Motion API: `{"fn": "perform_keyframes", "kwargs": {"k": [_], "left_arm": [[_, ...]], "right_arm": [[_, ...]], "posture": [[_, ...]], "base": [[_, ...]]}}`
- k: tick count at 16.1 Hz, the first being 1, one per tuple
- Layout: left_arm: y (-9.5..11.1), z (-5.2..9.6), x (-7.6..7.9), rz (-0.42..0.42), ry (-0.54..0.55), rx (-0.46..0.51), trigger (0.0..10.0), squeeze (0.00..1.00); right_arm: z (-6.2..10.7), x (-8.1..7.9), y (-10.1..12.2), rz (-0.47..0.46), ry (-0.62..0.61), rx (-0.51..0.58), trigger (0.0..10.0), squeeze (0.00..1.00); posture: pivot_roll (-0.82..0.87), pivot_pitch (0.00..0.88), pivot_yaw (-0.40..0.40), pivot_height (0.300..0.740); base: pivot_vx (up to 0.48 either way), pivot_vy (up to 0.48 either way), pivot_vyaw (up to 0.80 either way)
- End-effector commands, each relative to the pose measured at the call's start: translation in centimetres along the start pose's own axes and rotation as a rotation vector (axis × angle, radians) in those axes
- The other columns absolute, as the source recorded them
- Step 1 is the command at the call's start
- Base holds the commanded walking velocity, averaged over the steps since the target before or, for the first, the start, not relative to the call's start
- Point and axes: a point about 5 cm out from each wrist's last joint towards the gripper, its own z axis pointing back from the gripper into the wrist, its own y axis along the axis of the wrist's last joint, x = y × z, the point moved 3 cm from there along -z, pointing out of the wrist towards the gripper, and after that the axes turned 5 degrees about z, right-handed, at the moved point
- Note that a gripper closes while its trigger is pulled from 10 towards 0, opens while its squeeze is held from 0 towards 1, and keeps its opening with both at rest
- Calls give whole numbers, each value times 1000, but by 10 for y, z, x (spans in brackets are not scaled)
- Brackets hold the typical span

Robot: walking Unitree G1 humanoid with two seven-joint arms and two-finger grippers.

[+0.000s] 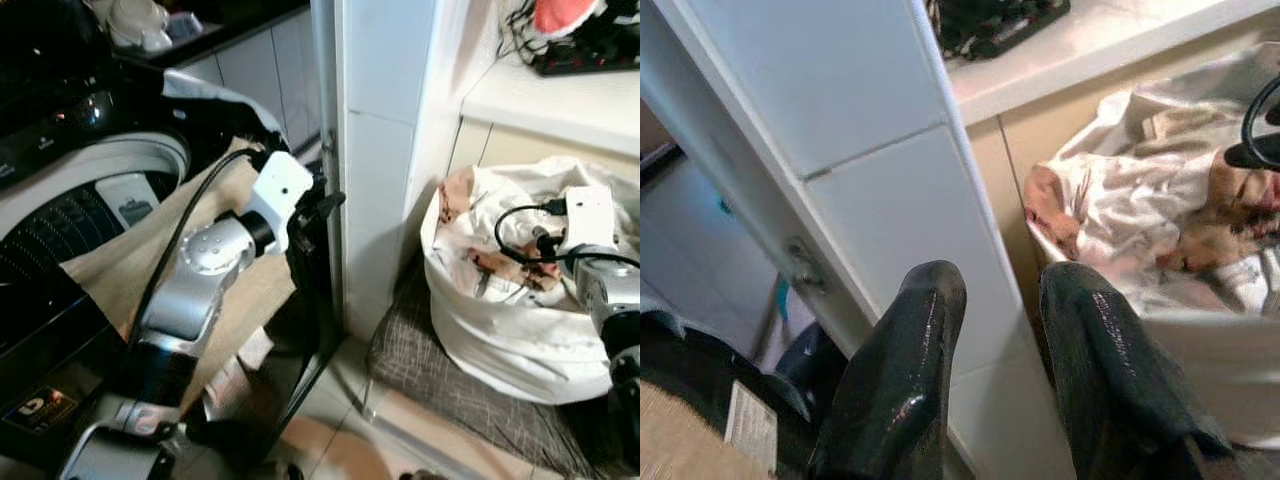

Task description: Clothes washing

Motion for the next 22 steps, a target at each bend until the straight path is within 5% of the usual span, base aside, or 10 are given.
{"fn": "perform_keyframes", "kwargs": {"k": [1,4,5,8,11,12,13,14,22], "left_arm": [[2,7,-1,-2,-4,-12,10000,0],[6,15,2,14,-25,-21,10000,0],[4,17,7,20,-43,-35,10000,0],[9,21,21,49,-131,-27,10000,0],[9,24,18,28,-112,-52,10000,0],[10,25,16,38,-115,-53,10000,0],[10,26,17,51,-130,-54,10000,0],[11,26,19,57,-145,-53,10000,0],[15,27,29,74,-213,-50,10000,0]], "right_arm": [[-1,-2,3,1,30,21,10000,1000],[-2,4,-10,62,-22,-35,10000,1000],[-1,7,-18,69,-51,-61,10000,0],[-1,5,-30,-29,-54,-94,10000,0],[0,1,-41,-102,-43,-124,10000,0],[1,3,-44,-105,-54,-133,8863,0],[1,3,-45,-105,-57,-137,5294,0],[1,3,-45,-104,-59,-136,0,0],[2,11,-48,-109,-92,-142,0,0]], "posture": [[135,140,111,740],[152,156,109,740],[157,160,114,740],[171,169,123,740],[179,172,125,740],[178,170,126,740],[177,168,126,740],[176,166,126,740],[167,151,130,740]], "base": [[0,0,0],[0,0,0],[0,0,0],[0,0,0],[0,0,0],[0,0,0],[0,0,0],[0,0,0],[0,0,0]]}}
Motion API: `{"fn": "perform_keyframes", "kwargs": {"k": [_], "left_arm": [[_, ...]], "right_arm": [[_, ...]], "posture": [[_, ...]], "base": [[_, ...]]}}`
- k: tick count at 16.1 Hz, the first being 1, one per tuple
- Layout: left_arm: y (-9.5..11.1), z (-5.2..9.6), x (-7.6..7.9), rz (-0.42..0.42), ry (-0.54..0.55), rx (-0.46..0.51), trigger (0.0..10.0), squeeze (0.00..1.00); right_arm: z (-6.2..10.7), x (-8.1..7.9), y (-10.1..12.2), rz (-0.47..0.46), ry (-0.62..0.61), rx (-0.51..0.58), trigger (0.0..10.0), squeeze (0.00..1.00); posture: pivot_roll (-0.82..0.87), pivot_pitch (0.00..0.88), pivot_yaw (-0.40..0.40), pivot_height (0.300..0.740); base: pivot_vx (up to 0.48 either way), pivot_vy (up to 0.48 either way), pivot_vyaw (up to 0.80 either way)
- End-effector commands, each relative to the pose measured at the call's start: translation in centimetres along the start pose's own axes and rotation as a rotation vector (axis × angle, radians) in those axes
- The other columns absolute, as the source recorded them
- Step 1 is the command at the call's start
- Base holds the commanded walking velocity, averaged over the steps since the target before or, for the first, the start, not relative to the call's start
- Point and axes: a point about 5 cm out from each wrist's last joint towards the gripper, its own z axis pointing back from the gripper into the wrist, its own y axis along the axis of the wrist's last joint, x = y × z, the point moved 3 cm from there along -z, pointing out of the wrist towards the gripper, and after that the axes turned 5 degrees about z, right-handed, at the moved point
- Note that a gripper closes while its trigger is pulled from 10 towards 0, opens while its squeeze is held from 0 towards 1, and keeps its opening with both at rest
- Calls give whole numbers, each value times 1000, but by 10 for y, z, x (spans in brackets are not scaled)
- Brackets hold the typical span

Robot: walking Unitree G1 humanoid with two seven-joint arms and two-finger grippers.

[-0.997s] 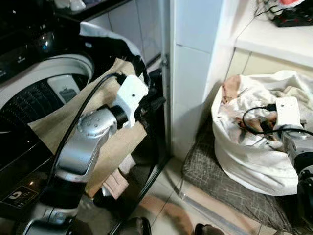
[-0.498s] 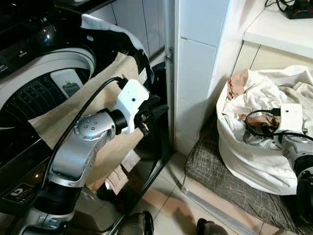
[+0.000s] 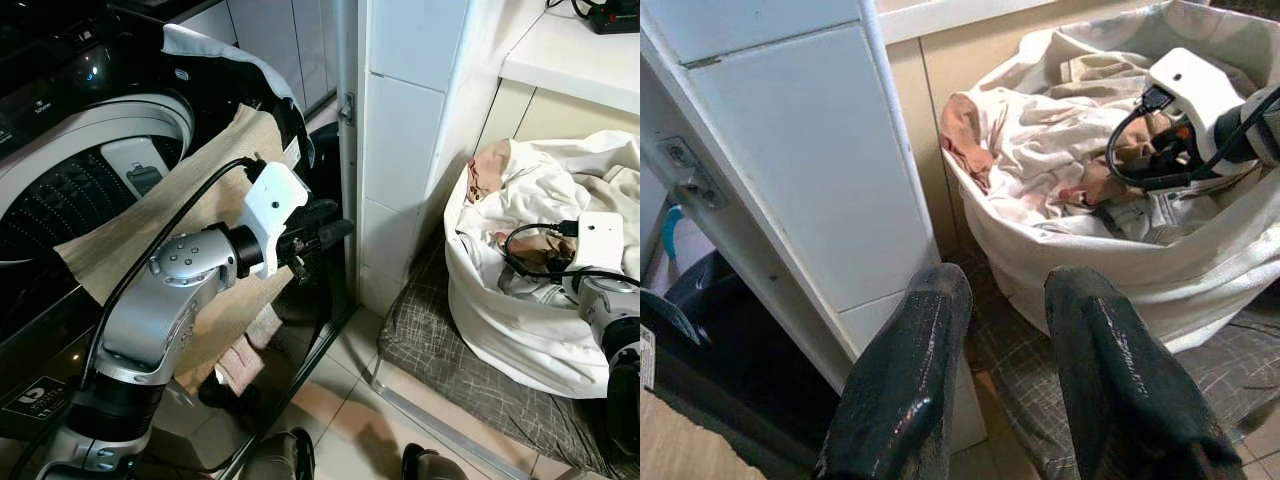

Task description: Clothes washing

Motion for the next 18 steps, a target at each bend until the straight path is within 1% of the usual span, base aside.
{"fn": "perform_keyframes", "kwargs": {"k": [1,7,10,13,14,15,16,17,18], "left_arm": [[0,2,2,-11,-11,-13,10000,0],[0,0,1,-5,-8,-10,10000,0],[-1,-1,-3,-2,21,-9,10000,0],[-4,-5,-19,10,152,11,10000,0],[-5,-6,-28,7,232,29,10000,0],[-4,-7,-37,12,312,69,10000,0],[-6,-7,-46,38,416,85,10000,0],[-9,-7,-53,42,486,77,10000,0],[-13,-7,-58,64,538,65,10000,0]], "right_arm": [[0,2,-12,-7,-9,-30,0,0],[0,4,-7,0,-20,-13,0,0],[0,8,-3,0,-39,7,0,0],[1,9,5,-7,-46,42,0,0],[1,10,9,-13,-48,57,0,0],[1,11,13,-23,-52,74,0,0],[1,14,20,-42,-61,101,0,0],[2,16,29,-63,-67,137,0,0],[4,19,42,-91,-74,194,0,0]], "posture": [[167,151,130,740],[155,140,134,740],[147,137,133,740],[116,125,130,740],[104,118,127,740],[90,106,124,740],[74,91,120,740],[55,75,118,740],[40,60,115,740]], "base": [[0,0,0],[0,0,0],[0,0,0],[0,0,0],[0,0,0],[0,0,0],[0,0,0],[0,0,0],[0,0,0]]}}
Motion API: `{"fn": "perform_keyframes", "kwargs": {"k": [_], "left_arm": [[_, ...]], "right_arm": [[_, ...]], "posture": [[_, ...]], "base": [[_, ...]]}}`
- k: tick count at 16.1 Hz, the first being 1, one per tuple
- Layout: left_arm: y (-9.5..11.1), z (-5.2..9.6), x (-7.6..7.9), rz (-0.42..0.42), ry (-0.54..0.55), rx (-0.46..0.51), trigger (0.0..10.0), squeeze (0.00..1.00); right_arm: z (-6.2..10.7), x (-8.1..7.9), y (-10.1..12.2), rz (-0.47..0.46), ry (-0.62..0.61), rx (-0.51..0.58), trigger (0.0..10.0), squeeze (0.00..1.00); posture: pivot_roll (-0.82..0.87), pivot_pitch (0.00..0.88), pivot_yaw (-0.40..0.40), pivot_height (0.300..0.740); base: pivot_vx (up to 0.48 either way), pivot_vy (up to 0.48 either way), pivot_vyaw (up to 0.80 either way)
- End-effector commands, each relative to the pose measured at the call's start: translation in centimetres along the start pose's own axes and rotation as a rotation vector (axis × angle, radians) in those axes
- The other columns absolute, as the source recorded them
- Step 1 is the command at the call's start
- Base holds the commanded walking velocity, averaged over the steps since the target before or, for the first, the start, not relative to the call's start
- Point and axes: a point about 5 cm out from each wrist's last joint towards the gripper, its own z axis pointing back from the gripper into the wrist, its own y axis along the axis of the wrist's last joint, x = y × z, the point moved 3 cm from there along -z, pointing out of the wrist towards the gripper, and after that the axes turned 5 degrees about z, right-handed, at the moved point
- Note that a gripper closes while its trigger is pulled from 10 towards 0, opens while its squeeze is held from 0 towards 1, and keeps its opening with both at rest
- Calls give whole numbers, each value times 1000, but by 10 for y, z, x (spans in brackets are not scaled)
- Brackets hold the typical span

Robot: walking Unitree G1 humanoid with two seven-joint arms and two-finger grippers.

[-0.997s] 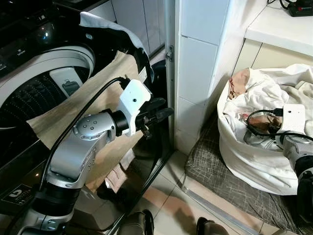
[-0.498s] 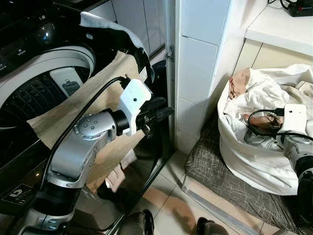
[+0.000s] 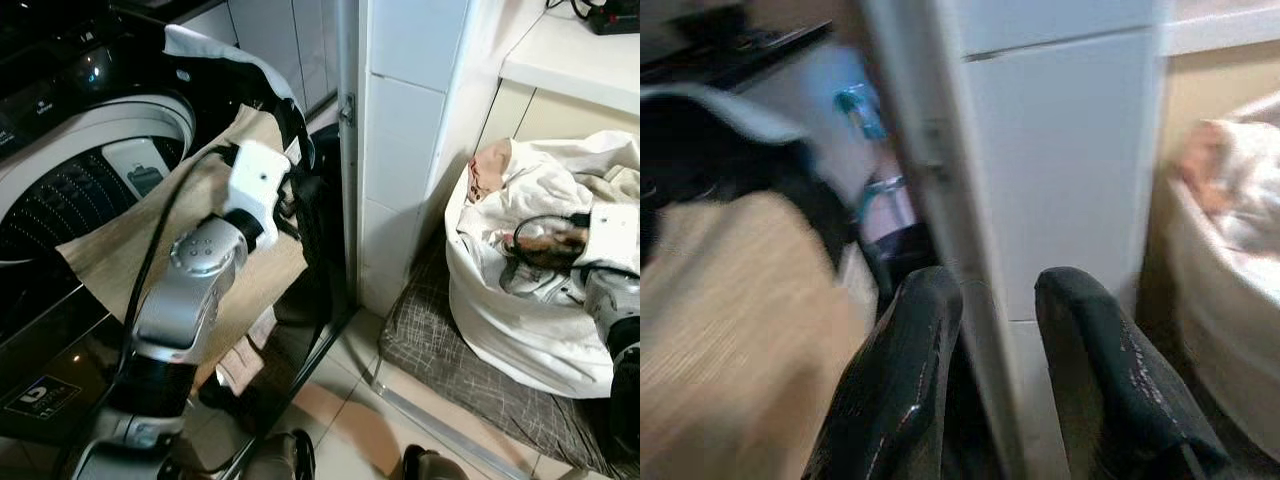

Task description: Clothes washing

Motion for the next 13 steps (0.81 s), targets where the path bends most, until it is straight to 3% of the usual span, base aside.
{"fn": "perform_keyframes", "kwargs": {"k": [1,3,6,8,9,10,11,13], "left_arm": [[-3,0,-6,19,32,-19,10000,0],[-4,-3,4,74,-33,-11,10000,0],[-4,-4,11,64,-55,0,10000,0],[-2,-6,12,41,-48,11,10000,0],[-2,-8,8,-3,-1,15,10000,0],[-2,-9,4,-8,38,20,10000,0],[-2,-9,4,-8,38,20,10000,0],[4,-13,5,-20,44,59,10000,0]], "right_arm": [[0,7,24,-40,-21,90,0,0],[9,12,64,-45,-10,276,0,0],[27,9,92,-30,55,399,0,0],[47,4,109,-58,146,463,0,0],[68,-2,125,-101,231,525,0,0],[85,-2,140,-139,262,588,0,0],[85,-2,140,-139,262,588,0,0],[112,8,179,-257,276,729,0,0]], "posture": [[27,48,113,740],[-13,11,109,740],[-32,0,96,740],[-41,0,94,740],[-47,0,104,740],[-54,0,115,740],[-54,0,115,740],[-60,0,123,740]], "base": [[0,0,0],[0,0,0],[0,0,0],[0,0,0],[0,0,0],[0,0,0],[0,0,0],[0,0,0]]}}
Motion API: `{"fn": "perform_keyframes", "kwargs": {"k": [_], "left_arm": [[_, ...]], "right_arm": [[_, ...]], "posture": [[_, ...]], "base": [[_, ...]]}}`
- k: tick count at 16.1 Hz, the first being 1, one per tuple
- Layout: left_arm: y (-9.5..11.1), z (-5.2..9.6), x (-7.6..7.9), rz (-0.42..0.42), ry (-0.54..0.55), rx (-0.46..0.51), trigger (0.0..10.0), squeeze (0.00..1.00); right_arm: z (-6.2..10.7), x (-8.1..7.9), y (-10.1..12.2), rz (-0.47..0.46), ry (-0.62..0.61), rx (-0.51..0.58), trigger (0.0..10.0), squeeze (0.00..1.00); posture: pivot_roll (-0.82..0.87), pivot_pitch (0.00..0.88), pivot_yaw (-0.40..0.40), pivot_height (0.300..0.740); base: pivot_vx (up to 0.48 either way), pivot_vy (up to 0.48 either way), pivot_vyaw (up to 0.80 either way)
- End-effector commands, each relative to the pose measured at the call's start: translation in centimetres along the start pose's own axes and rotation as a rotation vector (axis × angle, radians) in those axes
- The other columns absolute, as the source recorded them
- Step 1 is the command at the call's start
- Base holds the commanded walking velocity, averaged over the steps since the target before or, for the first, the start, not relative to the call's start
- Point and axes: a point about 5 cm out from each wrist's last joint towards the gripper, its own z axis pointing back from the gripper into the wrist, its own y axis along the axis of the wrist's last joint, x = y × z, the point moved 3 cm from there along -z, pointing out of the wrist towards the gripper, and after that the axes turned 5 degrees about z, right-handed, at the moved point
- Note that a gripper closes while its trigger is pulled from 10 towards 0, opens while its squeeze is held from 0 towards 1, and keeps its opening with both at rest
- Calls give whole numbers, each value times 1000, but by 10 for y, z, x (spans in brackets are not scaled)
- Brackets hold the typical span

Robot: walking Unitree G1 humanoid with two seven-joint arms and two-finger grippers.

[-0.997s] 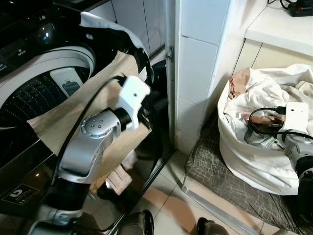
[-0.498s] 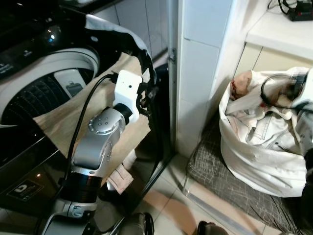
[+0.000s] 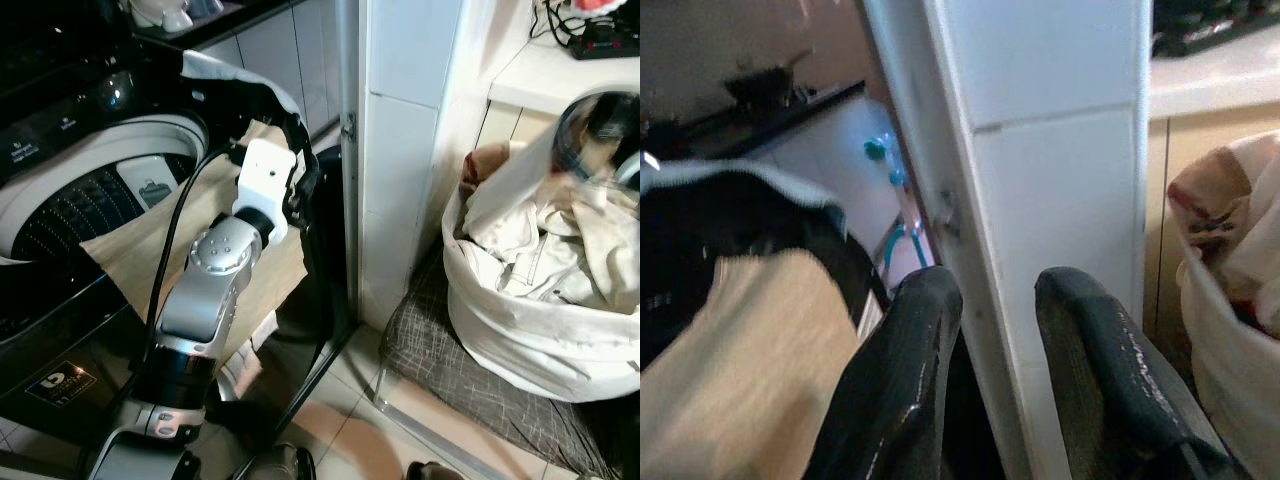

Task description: Clothes washing

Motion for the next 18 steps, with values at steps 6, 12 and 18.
{"fn": "perform_keyframes", "kwargs": {"k": [6,12,18], "left_arm": [[59,-10,34,67,-232,236,10000,0],[95,-9,76,223,-465,359,10000,1000],[97,-9,75,316,-457,378,10000,1000]], "right_arm": [[0,-75,157,-150,444,352,0,0],[4,-144,157,-277,807,260,0,0],[32,-191,118,-329,1034,100,0,0]], "posture": [[-93,0,126,740],[-95,0,97,740],[-93,0,80,740]], "base": [[0,0,0],[0,0,0],[0,0,0]]}}
